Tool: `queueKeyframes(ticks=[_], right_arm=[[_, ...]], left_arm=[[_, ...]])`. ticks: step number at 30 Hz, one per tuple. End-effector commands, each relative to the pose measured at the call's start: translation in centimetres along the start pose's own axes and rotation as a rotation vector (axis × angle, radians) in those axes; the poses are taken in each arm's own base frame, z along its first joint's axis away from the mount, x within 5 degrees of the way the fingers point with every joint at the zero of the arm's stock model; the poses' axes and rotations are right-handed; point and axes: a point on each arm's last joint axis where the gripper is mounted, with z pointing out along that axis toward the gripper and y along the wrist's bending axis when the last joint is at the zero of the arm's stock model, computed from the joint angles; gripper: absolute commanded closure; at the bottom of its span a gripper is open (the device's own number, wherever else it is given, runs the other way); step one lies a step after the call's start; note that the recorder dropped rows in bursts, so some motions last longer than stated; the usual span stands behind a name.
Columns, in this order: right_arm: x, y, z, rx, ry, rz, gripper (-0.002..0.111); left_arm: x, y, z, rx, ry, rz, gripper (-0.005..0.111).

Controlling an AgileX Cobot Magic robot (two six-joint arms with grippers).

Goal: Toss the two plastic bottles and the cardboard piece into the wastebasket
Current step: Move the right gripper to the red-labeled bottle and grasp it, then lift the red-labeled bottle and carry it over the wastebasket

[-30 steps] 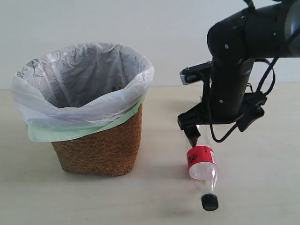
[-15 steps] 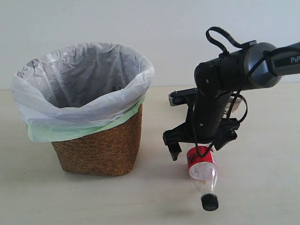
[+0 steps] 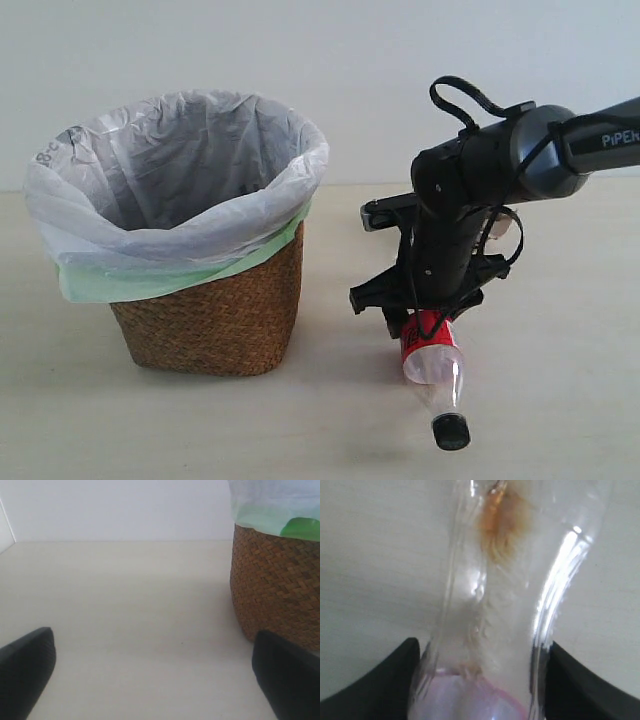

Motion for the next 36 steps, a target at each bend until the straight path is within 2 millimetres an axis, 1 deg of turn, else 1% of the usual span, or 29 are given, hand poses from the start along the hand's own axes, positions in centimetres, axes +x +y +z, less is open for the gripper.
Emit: queueKeyframes(ticks=[1, 3, 6, 9, 13, 15, 16, 18, 22, 24, 26, 28, 33, 36], right_arm=[[0.0, -0.4, -0.4, 0.025, 0.036, -0.028, 0.107], [0.0, -0.5, -0.9, 0.037, 0.049, -0.068, 0.107], [-0.4, -0.9, -2.7, 0.072, -0.003, -0.104, 0.107], [-1.0, -1.3, -6.0, 0.082, -0.114, -0.108, 0.107], [-1.7, -1.5, -12.0, 0.049, -0.337, -0.102, 0.107], [-1.7, -1.7, -15.3, 0.039, -0.461, -0.107, 0.107], [-1.7, -1.8, -16.6, 0.037, -0.511, -0.108, 0.107], [-1.4, -2.1, -19.9, 0.024, -0.635, -0.101, 0.107], [-0.6, -2.4, -25.7, -0.019, -0.888, -0.095, 0.107], [0.0, -2.5, -28.1, -0.058, -0.997, -0.07, 0.107], [0.5, -2.6, -29.8, -0.095, -1.071, -0.039, 0.107], [0.8, -2.7, -30.6, -0.092, -1.111, -0.055, 0.107], [0.7, -2.5, -31.2, -0.132, -1.164, -0.038, 0.107], [0.8, -2.2, -31.2, -0.188, -1.151, 0.003, 0.107]], left_arm=[[-0.3, 0.0, -0.1, 0.007, -0.022, -0.009, -0.001], [-0.3, 0.0, -0.1, 0.007, -0.022, -0.009, -0.001], [-0.3, 0.0, -0.1, 0.007, -0.022, -0.009, -0.001], [-0.3, 0.0, -0.1, 0.007, -0.022, -0.009, -0.001], [-0.3, 0.0, -0.1, 0.007, -0.022, -0.009, -0.001], [-0.3, 0.0, -0.1, 0.007, -0.022, -0.009, -0.001], [-0.3, 0.0, -0.1, 0.007, -0.022, -0.009, -0.001], [-0.3, 0.0, -0.1, 0.007, -0.022, -0.009, -0.001], [-0.3, 0.0, -0.1, 0.007, -0.022, -0.009, -0.001], [-0.3, 0.0, -0.1, 0.007, -0.022, -0.009, -0.001], [-0.3, 0.0, -0.1, 0.007, -0.022, -0.009, -0.001], [-0.3, 0.0, -0.1, 0.007, -0.022, -0.009, -0.001], [-0.3, 0.0, -0.1, 0.007, -0.022, -0.009, -0.001], [-0.3, 0.0, -0.1, 0.007, -0.022, -0.009, -0.001]])
